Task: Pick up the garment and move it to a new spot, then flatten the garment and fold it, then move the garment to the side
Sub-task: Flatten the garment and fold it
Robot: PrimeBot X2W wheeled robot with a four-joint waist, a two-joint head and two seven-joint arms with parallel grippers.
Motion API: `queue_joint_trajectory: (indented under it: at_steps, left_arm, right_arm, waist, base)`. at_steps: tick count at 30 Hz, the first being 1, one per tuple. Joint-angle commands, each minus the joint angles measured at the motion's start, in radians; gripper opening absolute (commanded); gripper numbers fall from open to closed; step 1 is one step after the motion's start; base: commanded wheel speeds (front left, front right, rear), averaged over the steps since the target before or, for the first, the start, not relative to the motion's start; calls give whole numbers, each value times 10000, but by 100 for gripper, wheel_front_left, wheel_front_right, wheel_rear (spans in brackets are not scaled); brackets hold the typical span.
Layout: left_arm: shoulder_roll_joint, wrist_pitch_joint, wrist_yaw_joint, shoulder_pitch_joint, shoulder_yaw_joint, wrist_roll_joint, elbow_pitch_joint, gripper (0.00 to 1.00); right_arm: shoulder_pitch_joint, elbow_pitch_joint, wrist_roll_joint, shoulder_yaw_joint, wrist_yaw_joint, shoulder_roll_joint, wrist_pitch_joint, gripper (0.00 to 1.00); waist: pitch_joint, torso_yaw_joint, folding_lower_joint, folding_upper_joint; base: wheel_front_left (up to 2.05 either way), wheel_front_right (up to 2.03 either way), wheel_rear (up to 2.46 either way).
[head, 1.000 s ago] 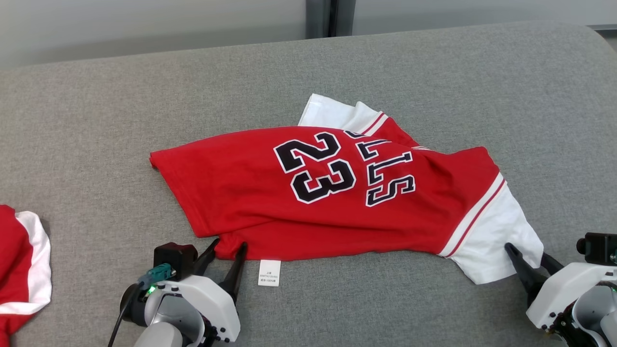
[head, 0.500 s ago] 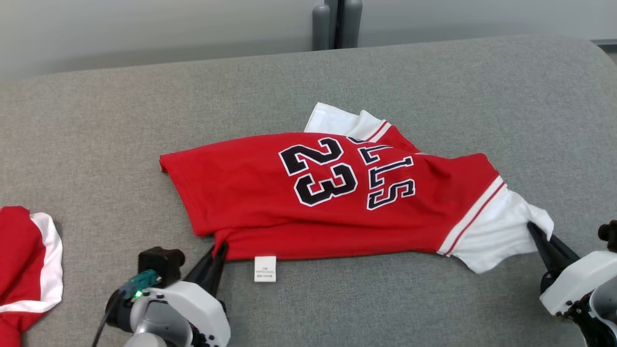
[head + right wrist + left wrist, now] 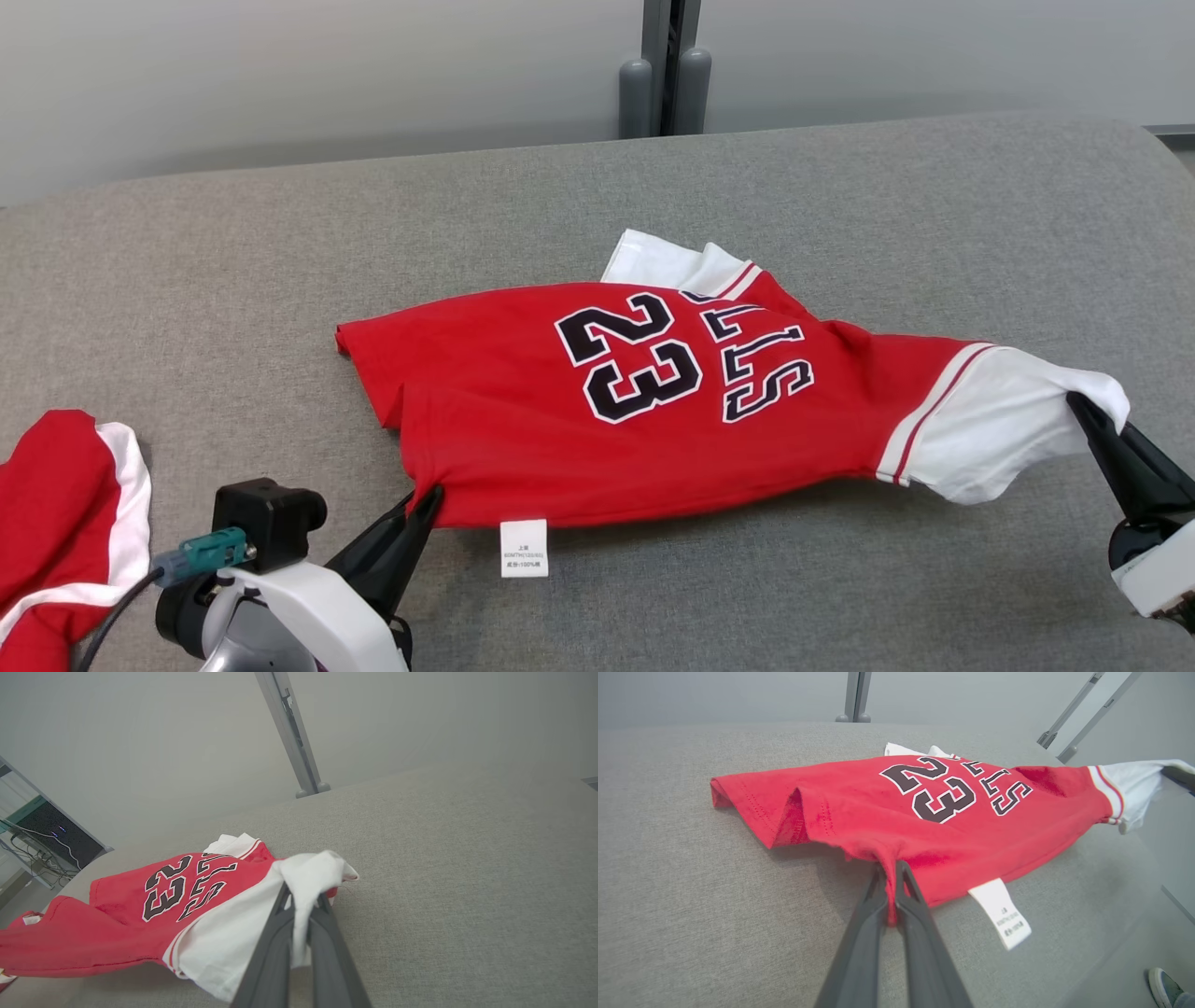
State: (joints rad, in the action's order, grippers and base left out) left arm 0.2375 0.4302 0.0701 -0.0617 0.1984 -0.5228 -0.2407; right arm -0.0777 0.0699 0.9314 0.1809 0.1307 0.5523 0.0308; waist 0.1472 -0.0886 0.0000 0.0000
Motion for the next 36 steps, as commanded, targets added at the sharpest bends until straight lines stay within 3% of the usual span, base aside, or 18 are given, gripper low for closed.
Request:
queue_joint_trajectory:
  at_steps: [1,6,12,18,23,31,36]
  left_arm:
    - [106,153,63,-57,-38,-137,-211,0]
    - [530,877,124,463,-161,-420,-749,0]
    - [1266,1607,343,2267,-400,-688,-202,0]
    - [2029,2167,557,5490,-145,-948,1312,0]
    - [2480,2264,610,8622,669,-915,3018,0]
    - [2495,1934,608,13149,1908,-1502,5446,0]
    - [2359,987,609,15714,2604,-1309,6689,0]
  right_arm:
    - [105,-192,-47,-94,3,34,76,0]
    - [60,-907,-282,-302,5,-192,427,0]
    - [-1404,-987,-458,-25,5,-379,656,0]
    - [-4166,-220,-469,485,5,-300,222,0]
    - [-6873,779,-400,1298,5,6,-21,0]
    - [-11019,2279,-163,2333,5,465,-463,0]
    - [-13416,3204,-140,2622,3,573,-1205,0]
  waist:
    - [-24,-7,0,0]
    - [42,-42,0,0]
    - [767,-138,0,0]
    - [1971,-158,0,0]
    - [2991,-100,0,0]
    - [4603,23,0,0]
    - [5485,104,0,0]
  base:
    - [0,0,0]
    - [0,0,0]
    - [0,0,0]
    - [0,0,0]
    - [0,0,0]
    - [0,0,0]
    - [0,0,0]
